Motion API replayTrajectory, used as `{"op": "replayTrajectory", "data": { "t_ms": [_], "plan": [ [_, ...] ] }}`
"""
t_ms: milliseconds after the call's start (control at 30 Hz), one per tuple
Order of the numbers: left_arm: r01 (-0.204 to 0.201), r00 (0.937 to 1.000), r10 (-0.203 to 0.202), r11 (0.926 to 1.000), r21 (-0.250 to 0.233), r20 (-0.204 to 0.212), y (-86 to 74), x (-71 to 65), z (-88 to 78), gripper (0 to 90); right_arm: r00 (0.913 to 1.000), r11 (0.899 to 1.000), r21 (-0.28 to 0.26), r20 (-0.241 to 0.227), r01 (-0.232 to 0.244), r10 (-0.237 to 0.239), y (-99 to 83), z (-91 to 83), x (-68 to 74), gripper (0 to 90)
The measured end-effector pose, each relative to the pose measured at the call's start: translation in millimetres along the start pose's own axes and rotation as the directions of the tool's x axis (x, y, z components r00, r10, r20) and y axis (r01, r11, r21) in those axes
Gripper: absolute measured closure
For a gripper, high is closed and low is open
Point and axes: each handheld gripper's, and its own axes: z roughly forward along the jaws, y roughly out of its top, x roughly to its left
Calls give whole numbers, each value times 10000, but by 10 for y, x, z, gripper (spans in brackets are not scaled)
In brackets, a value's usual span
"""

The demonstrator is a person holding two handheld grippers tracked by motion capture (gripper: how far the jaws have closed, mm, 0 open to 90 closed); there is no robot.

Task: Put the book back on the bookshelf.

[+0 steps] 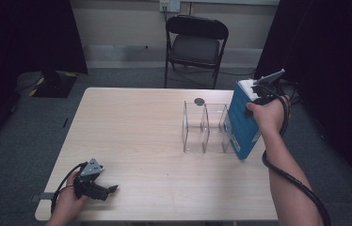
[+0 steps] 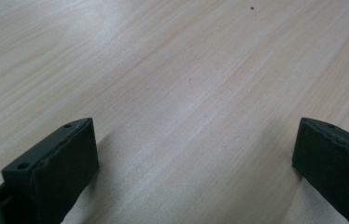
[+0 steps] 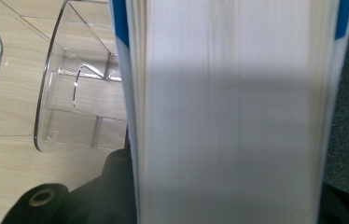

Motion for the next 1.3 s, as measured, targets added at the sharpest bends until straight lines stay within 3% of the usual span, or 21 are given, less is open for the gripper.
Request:
{"op": "replayTrajectory", "data": {
  "t_ms": [333,567,1300],
  "plan": [
    [2,10000,-2,10000,0,0,0,0,0,0,9998,9998,-132,125,165,-163,22,40,-12,616],
    [-9,10000,9,10000,1,-12,0,0,0,0,9999,9998,-203,-128,-68,65,12,75,-21,616],
    [-28,10000,28,10000,4,-12,0,1,-1,0,9995,9981,-524,-74,317,-322,62,109,73,613]
  ]
}}
